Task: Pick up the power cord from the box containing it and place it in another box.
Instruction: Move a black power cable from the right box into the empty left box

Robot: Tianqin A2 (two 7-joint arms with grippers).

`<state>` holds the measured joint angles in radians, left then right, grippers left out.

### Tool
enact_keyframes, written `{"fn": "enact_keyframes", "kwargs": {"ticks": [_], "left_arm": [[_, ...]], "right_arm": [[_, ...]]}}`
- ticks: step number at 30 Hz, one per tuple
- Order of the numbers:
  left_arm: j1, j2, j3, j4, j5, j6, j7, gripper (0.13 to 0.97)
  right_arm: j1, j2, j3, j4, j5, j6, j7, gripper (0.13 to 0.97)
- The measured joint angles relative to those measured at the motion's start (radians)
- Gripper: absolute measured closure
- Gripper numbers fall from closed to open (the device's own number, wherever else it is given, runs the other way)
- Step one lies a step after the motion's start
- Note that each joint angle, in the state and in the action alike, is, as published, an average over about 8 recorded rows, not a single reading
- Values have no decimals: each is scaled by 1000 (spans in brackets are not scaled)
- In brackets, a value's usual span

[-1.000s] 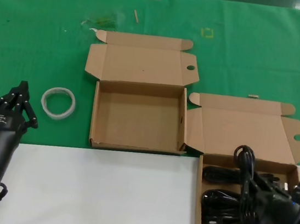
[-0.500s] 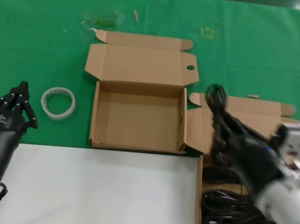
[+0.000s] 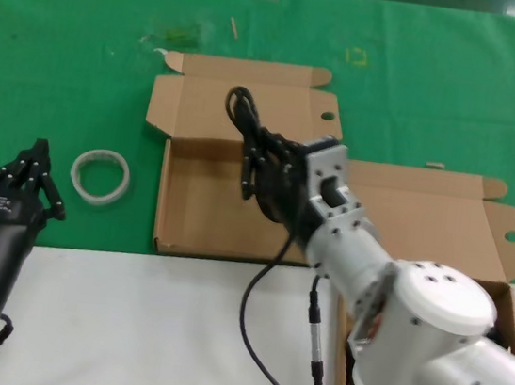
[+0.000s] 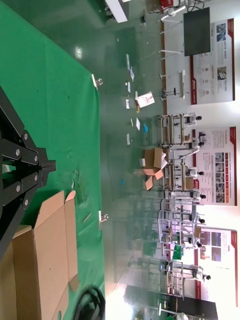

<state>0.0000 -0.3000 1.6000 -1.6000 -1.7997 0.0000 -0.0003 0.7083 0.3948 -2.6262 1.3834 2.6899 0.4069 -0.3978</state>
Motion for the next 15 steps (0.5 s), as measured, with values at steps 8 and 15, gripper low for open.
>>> {"fn": "enact_keyframes", "kwargs": {"ticks": [8, 15], "left_arm": [[0, 0, 0, 0, 0, 0, 0, 957], [0, 0, 0, 0, 0, 0, 0, 957]], "right_arm": [[54, -94, -49, -213, -86, -104, -65, 889], [50, -98, -73, -267, -124, -131, -97, 889]]}}
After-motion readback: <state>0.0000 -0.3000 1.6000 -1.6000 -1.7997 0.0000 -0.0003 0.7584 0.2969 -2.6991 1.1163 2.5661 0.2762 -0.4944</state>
